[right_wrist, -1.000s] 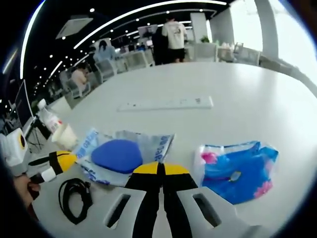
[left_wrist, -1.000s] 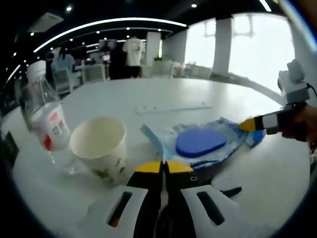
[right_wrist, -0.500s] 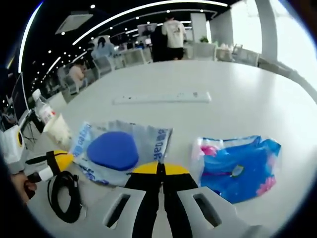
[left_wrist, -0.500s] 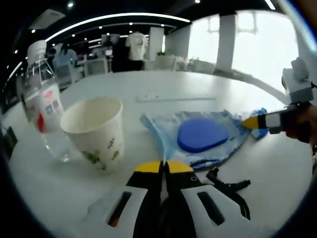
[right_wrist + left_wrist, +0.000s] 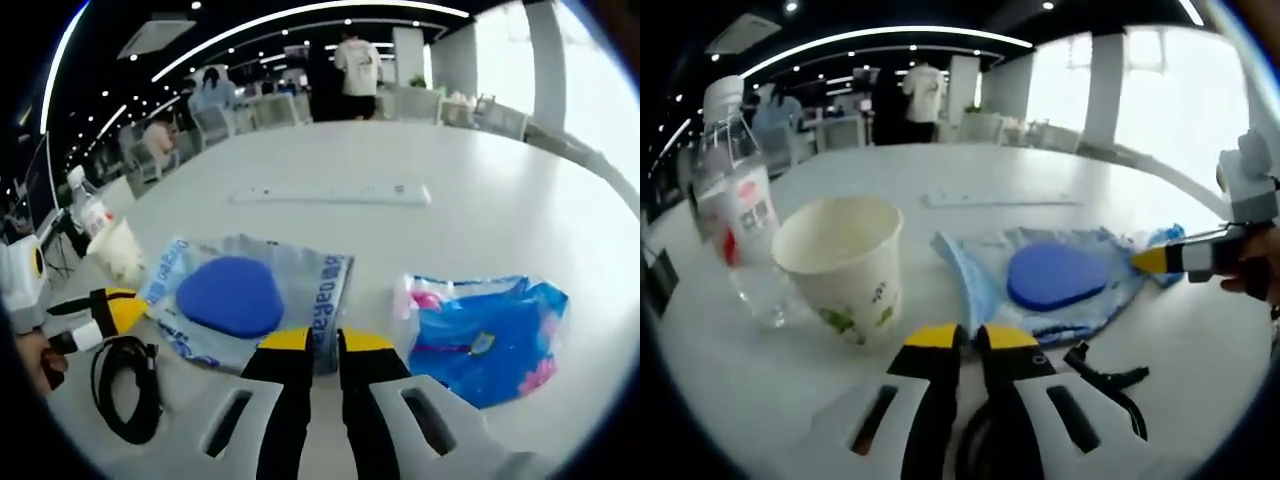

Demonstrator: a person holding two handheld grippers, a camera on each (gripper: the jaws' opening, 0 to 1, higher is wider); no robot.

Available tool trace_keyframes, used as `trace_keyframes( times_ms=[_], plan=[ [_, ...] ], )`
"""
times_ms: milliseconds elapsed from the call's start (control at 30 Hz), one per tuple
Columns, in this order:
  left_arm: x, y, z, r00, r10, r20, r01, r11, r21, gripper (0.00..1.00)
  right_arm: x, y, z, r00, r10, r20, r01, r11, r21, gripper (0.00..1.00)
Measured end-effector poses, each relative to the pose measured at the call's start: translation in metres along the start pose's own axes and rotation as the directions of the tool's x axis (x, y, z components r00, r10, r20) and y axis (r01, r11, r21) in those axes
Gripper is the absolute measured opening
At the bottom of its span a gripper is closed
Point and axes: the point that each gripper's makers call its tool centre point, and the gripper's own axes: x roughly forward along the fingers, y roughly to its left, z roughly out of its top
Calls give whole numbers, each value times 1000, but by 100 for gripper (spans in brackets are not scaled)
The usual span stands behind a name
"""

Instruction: Arrange the tabletop items into an orderly group along one side of the table until the central work area is clear of visible clutter.

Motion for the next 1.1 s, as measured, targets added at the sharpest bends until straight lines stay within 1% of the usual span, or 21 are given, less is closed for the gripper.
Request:
trace_keyframes(
  times_ms=[67,167,233,300,433,500,667,733,800,867,900,933,967,1033,1067,1100],
  plan=[
    [-4,-2,4,1000,0,13,-1,1000,5,11,-3,1,5,1000,-6,19,6,1000,-3,15],
    [-8,-4,11,1000,1,29,-1,1000,19,16,-7,9,11,999,13,33,-13,1000,5,23],
    [-12,-3,15,999,13,39,-13,1000,18,23,-11,15,14,999,26,41,-27,1000,3,31],
    [-18,-1,17,999,21,38,-21,1000,6,27,-16,23,18,997,48,53,-49,999,15,39],
    [-28,1,20,999,26,36,-27,1000,11,36,-23,40,20,994,94,54,-95,995,15,53],
    [-35,1,23,999,19,45,-20,1000,21,41,-28,49,19,992,115,50,-115,993,12,57],
    [-55,1,41,995,8,96,-13,999,52,54,-41,69,18,984,172,42,-172,985,-4,64],
    [-63,-1,48,993,-10,115,3,998,58,59,-46,78,18,979,198,40,-197,980,-11,69],
    [-72,-3,55,991,-25,135,22,999,24,61,-52,90,23,966,248,69,-248,969,-10,75],
    [-80,-4,58,989,-30,143,27,999,24,66,-56,98,24,960,272,69,-272,962,-15,81],
    [-85,-5,60,989,-32,146,28,999,28,68,-59,104,24,953,295,71,-294,956,-17,85],
    [-89,-5,61,988,-35,150,31,999,30,70,-60,107,23,950,304,70,-304,952,-13,88],
    [-94,-5,63,988,-37,149,33,999,32,70,-61,111,23,945,320,69,-320,947,-10,89],
    [-102,-3,63,989,-45,142,36,997,65,70,-65,116,21,940,334,66,-333,943,-16,90],
    [-106,-2,63,989,-46,141,36,997,71,72,-66,118,18,939,341,53,-340,940,-27,91],
    [-112,-1,65,987,-49,151,39,997,69,77,-67,119,18,938,343,54,-341,939,-33,93]
  ],
)
